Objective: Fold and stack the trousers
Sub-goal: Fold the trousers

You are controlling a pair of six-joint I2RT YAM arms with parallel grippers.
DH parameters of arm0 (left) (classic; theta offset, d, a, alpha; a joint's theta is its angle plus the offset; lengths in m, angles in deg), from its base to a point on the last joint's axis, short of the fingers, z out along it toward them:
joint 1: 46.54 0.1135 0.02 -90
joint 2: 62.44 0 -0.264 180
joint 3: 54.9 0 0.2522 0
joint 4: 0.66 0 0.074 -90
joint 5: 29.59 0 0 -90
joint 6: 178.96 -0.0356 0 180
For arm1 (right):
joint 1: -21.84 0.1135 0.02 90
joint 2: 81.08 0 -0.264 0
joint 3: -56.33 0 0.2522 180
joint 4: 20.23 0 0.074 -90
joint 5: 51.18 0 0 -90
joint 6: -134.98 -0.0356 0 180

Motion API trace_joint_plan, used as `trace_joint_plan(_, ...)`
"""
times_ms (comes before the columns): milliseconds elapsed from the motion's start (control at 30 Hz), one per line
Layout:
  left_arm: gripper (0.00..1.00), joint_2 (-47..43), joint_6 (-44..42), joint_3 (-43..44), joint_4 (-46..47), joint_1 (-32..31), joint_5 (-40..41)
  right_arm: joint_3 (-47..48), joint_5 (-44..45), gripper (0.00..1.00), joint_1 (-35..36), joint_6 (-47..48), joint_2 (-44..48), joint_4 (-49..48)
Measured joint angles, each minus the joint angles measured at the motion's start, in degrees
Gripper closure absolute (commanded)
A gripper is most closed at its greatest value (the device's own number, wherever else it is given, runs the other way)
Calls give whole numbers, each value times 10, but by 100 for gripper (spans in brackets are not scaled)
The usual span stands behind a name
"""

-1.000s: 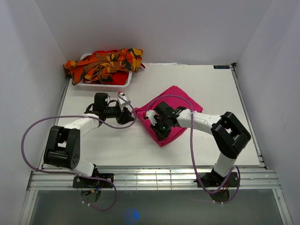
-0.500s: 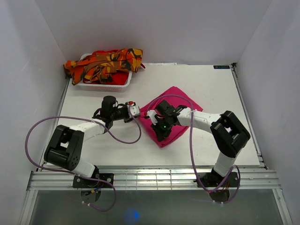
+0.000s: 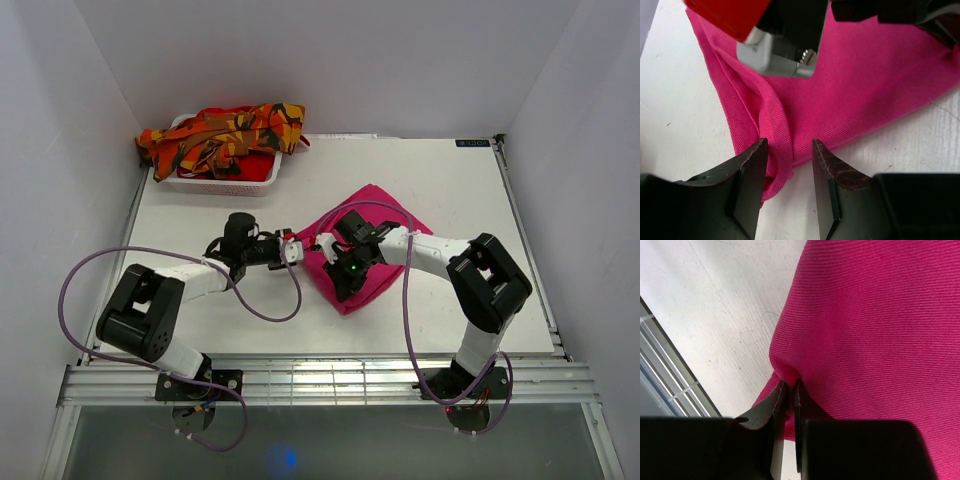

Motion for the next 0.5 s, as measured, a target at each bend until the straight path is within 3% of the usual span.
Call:
trace_joint_plan(167, 53, 32, -13, 0, 8, -5, 32, 0, -2, 92, -1, 0, -2, 0)
trace_joint_plan(367, 79, 69, 9, 15, 23, -6, 72, 0, -4, 92, -3, 2, -2, -9)
trace_joint_plan(500, 90, 83, 38, 43, 13, 12, 62, -1, -3, 92, -3, 2, -2, -30)
